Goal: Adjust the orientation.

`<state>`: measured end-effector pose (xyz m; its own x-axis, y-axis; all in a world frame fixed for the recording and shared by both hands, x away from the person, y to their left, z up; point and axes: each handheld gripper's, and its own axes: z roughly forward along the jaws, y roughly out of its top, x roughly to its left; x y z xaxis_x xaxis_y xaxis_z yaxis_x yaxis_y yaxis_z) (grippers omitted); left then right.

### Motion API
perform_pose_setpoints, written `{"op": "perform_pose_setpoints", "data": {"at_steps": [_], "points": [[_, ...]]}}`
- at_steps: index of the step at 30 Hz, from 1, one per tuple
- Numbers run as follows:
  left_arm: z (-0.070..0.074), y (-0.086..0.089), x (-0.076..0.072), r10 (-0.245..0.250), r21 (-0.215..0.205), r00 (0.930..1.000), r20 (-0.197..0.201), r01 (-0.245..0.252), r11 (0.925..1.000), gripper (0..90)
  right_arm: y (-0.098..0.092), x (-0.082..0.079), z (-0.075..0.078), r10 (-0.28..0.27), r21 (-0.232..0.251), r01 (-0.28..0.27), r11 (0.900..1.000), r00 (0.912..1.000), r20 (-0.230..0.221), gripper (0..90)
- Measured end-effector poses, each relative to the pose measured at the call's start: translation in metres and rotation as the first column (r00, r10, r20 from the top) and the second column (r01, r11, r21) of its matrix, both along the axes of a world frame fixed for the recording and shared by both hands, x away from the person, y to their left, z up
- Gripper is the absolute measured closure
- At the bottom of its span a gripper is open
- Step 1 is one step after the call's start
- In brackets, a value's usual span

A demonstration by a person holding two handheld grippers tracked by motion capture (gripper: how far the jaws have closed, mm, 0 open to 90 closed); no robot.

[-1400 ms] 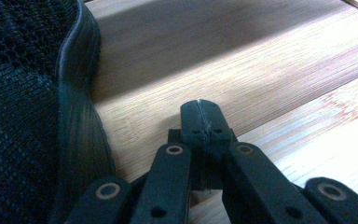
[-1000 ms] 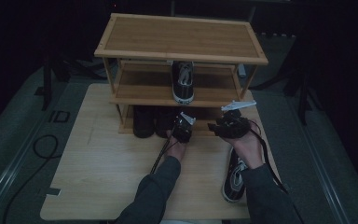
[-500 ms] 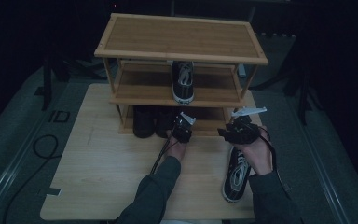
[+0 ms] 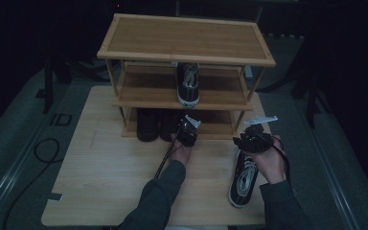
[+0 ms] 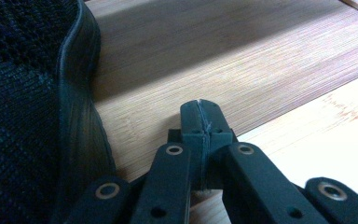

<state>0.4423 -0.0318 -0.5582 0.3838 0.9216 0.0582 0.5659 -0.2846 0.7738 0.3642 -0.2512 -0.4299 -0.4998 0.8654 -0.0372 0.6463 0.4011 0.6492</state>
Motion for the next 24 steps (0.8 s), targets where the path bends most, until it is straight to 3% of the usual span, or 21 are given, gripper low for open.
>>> {"op": "perform_pose_setpoints", "data": {"at_steps": [8, 16, 18, 19, 21, 23, 24], "points": [[0.000, 0.000, 0.000, 0.000, 0.000, 1.0000, 0.001, 0.000, 1.0000, 89.9, -0.017, 0.003, -0.024, -0.053, -0.036, 0.051, 0.998, 0.9973, -0.051, 64.9], [0.000, 0.000, 0.000, 0.000, 0.000, 1.0000, 0.001, 0.000, 1.0000, 89.9, -0.031, 0.008, -0.048, -0.114, -0.078, 0.106, 0.991, 0.9878, -0.106, 63.0], [0.000, 0.000, 0.000, 0.000, 0.000, 1.0000, 0.001, 0.000, 1.0000, 89.9, -0.032, 0.009, -0.051, -0.122, -0.089, 0.112, 0.990, 0.9862, -0.113, 68.3], [0.000, 0.000, 0.000, 0.000, 0.001, 1.0000, 0.001, 0.000, 1.0000, 89.9, -0.033, 0.009, -0.052, -0.116, -0.080, 0.106, 0.991, 0.9855, -0.124, 77.7], [0.000, 0.000, 0.000, 0.000, 0.001, 1.0000, 0.001, 0.000, 1.0000, 89.9, -0.033, 0.008, -0.051, -0.122, -0.088, 0.113, 0.990, 0.9871, -0.104, 87.8], [0.000, 0.000, 0.000, 0.001, 0.001, 1.0000, 0.001, -0.001, 1.0000, 89.9, -0.033, 0.006, -0.048, -0.108, -0.059, 0.102, 0.993, 0.9880, -0.111, 88.9], [0.000, 0.000, 0.000, 0.000, 0.002, 1.0000, 0.001, 0.000, 1.0000, 89.9, -0.032, 0.006, -0.047, -0.106, -0.066, 0.100, 0.993, 0.9889, -0.104, 89.1]]}}
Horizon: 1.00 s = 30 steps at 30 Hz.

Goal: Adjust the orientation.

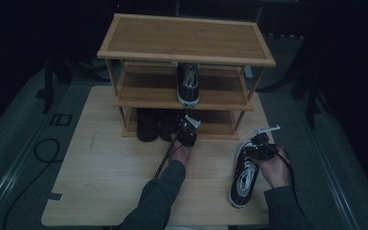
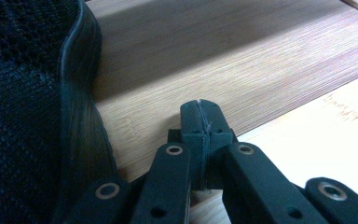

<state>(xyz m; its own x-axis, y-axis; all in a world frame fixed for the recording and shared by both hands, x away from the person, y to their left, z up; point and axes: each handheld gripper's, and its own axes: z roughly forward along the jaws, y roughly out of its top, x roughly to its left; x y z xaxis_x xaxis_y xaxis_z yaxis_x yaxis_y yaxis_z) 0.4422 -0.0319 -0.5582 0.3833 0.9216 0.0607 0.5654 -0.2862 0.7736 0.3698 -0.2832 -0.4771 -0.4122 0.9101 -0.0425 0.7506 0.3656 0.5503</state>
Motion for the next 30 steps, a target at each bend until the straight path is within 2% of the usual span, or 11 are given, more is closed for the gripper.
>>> {"op": "perform_pose_setpoints", "data": {"at_steps": [6, 10, 16, 22, 25, 27, 30], "points": [[0.000, 0.000, 0.000, 0.000, 0.001, 1.0000, 0.000, 0.000, 1.0000, 89.9, 0.007, -0.002, 0.005, 0.033, 0.044, -0.034, 0.998, 0.9992, 0.020, 89.5], [0.000, 0.000, 0.000, 0.000, 0.001, 1.0000, 0.001, 0.000, 1.0000, 89.9, 0.023, 0.001, 0.011, 0.097, 0.054, -0.099, 0.994, 0.9944, 0.041, 89.5], [0.000, 0.000, 0.000, 0.001, 0.002, 1.0000, 0.000, -0.001, 1.0000, 89.9, 0.050, 0.013, 0.013, 0.182, 0.056, -0.184, 0.981, 0.9821, 0.050, 89.5], [0.000, 0.000, 0.000, 0.001, 0.001, 1.0000, -0.001, -0.001, 1.0000, 89.9, 0.082, 0.022, 0.014, 0.267, 0.051, -0.270, 0.961, 0.9620, 0.057, 89.4], [0.000, 0.000, 0.000, 0.002, 0.000, 1.0000, -0.001, -0.002, 1.0000, 89.9, 0.094, 0.024, 0.010, 0.302, 0.048, -0.303, 0.952, 0.9528, 0.035, 89.3], [0.000, 0.000, 0.000, 0.002, -0.001, 1.0000, -0.001, -0.002, 1.0000, 89.9, 0.097, 0.024, 0.004, 0.307, 0.036, -0.307, 0.951, 0.9516, 0.015, 89.0], [0.000, 0.000, 0.000, 0.001, -0.001, 1.0000, -0.001, -0.001, 1.0000, 89.9, 0.096, 0.022, -0.001, 0.307, 0.037, -0.307, 0.951, 0.9515, 0.014, 86.8]]}}
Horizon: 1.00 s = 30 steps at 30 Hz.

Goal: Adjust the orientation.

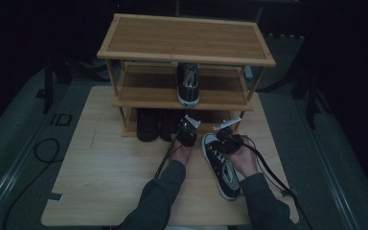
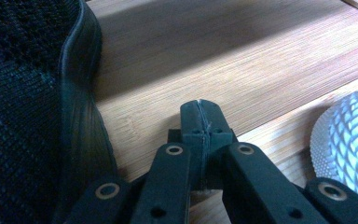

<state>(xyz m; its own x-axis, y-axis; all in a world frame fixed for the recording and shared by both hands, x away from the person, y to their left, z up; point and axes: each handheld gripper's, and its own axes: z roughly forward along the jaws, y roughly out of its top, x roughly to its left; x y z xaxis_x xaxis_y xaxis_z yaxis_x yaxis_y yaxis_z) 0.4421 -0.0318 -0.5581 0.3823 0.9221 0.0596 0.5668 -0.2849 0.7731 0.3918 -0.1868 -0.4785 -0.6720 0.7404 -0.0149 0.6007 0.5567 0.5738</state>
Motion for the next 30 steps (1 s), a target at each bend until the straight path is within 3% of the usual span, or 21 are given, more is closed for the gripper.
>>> {"op": "perform_pose_setpoints", "data": {"at_steps": [4, 11, 21, 30], "points": [[0.000, 0.000, 0.000, 0.001, 0.001, 1.0000, 0.001, -0.001, 1.0000, 89.9, -0.007, -0.006, 0.009, -0.023, 0.032, 0.022, 0.999, 0.9995, 0.020, 78.0], [0.000, 0.000, 0.000, 0.001, 0.001, 1.0000, 0.002, -0.001, 1.0000, 89.9, -0.024, -0.027, 0.024, -0.053, 0.056, 0.050, 0.997, 0.9969, 0.058, 72.7], [0.000, 0.000, 0.000, 0.001, -0.001, 1.0000, 0.001, -0.001, 1.0000, 89.8, -0.046, -0.051, 0.025, -0.082, 0.060, 0.078, 0.995, 0.9950, 0.057, 71.2], [0.000, 0.000, 0.000, 0.001, -0.002, 1.0000, 0.000, -0.001, 1.0000, 89.8, -0.051, -0.064, 0.017, -0.090, 0.057, 0.087, 0.995, 0.9950, 0.043, 70.2]]}}
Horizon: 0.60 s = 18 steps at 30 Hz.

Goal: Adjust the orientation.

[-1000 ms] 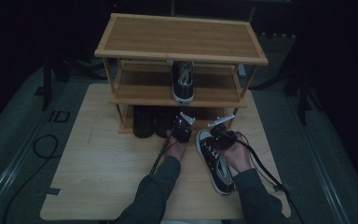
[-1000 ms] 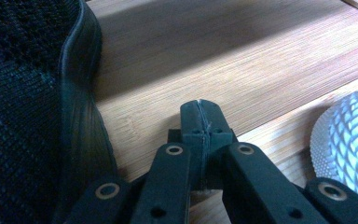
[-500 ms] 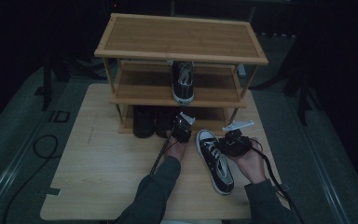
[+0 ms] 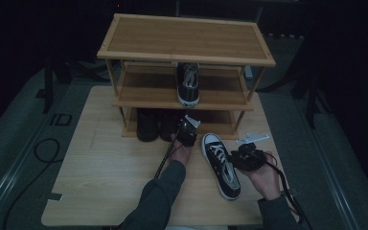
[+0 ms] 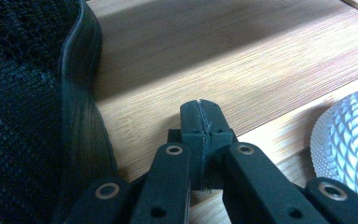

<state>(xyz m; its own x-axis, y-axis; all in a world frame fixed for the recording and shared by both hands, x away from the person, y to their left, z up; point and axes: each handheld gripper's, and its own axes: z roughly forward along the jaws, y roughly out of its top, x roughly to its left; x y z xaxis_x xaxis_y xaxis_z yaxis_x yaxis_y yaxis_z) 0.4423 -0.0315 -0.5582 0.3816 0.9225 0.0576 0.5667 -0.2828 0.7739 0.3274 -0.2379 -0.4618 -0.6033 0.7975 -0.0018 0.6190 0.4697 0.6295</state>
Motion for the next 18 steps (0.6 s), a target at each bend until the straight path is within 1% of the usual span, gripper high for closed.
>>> {"op": "perform_pose_setpoints", "data": {"at_steps": [4, 7, 9, 11, 18], "points": [[0.000, 0.000, 0.000, 0.000, 0.000, 1.0000, 0.000, 0.000, 1.0000, 89.9, -0.001, -0.005, -0.008, -0.011, -0.027, 0.011, 1.000, 0.9999, -0.013, 70.5], [0.000, 0.000, 0.000, 0.000, 0.000, 1.0000, 0.000, 0.000, 1.0000, 89.9, -0.002, -0.006, -0.015, -0.020, -0.034, 0.019, 0.999, 0.9995, -0.024, 71.0], [0.000, 0.000, 0.000, 0.000, 0.000, 1.0000, 0.000, 0.000, 1.0000, 89.9, -0.003, -0.008, -0.017, -0.026, -0.030, 0.025, 0.999, 0.9991, -0.033, 71.6], [0.000, 0.000, 0.000, 0.000, 0.001, 1.0000, 0.000, 0.000, 1.0000, 89.8, -0.003, -0.008, -0.019, -0.034, -0.044, 0.033, 0.999, 0.9987, -0.038, 71.8], [0.000, 0.000, 0.000, 0.000, 0.001, 1.0000, 0.000, 0.000, 1.0000, 89.8, -0.004, -0.009, -0.024, -0.044, -0.038, 0.042, 0.998, 0.9979, -0.048, 72.2]]}}
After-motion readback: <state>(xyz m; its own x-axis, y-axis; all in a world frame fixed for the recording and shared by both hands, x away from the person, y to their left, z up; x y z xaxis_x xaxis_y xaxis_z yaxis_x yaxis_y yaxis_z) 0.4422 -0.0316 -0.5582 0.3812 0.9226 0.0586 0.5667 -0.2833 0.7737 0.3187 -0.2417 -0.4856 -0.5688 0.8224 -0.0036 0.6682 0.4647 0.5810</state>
